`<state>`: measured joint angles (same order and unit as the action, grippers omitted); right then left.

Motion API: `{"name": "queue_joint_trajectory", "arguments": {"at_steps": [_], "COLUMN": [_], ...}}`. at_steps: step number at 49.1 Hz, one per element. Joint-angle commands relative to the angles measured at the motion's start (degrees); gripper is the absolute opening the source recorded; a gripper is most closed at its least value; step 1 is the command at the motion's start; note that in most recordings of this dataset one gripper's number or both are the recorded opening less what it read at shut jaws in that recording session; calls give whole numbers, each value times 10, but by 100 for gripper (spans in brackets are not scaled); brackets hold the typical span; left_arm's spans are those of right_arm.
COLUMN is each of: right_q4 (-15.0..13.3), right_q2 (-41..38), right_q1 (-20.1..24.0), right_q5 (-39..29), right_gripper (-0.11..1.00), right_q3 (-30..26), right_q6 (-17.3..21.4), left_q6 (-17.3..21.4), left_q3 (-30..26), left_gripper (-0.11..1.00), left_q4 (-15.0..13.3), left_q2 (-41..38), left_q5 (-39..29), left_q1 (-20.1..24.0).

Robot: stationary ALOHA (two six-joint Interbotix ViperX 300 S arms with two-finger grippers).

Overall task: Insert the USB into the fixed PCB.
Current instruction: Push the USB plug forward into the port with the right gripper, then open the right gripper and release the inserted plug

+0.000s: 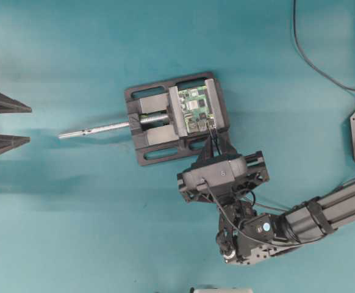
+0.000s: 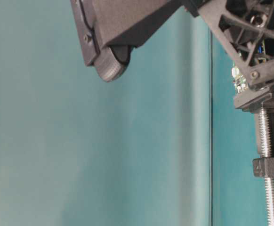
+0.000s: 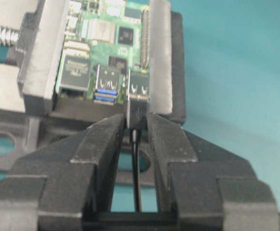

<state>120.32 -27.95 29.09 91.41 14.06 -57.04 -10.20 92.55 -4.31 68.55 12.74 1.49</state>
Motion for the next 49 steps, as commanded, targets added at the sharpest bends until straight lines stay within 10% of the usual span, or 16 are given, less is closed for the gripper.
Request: {"name": "queue_joint_trajectory", "arguments": {"at_steps": [1, 32, 49], "right_q4": [0, 0, -4], "right_q2": [18, 51, 164], "right_q1": [11, 18, 25], "right_q5": [-3, -16, -114], "right_gripper": [28, 45, 45], "right_q3": [-6, 25, 144], "right_q6": [1, -18, -54], "left_q6": [-6, -6, -6], "left_q3": [-7, -7, -7], "left_gripper": [95, 95, 95], "left_q4": [2, 2, 2], "left_q2": [-10, -9, -10], "left_q5": [3, 3, 3], "left_q1": [0, 0, 0]}}
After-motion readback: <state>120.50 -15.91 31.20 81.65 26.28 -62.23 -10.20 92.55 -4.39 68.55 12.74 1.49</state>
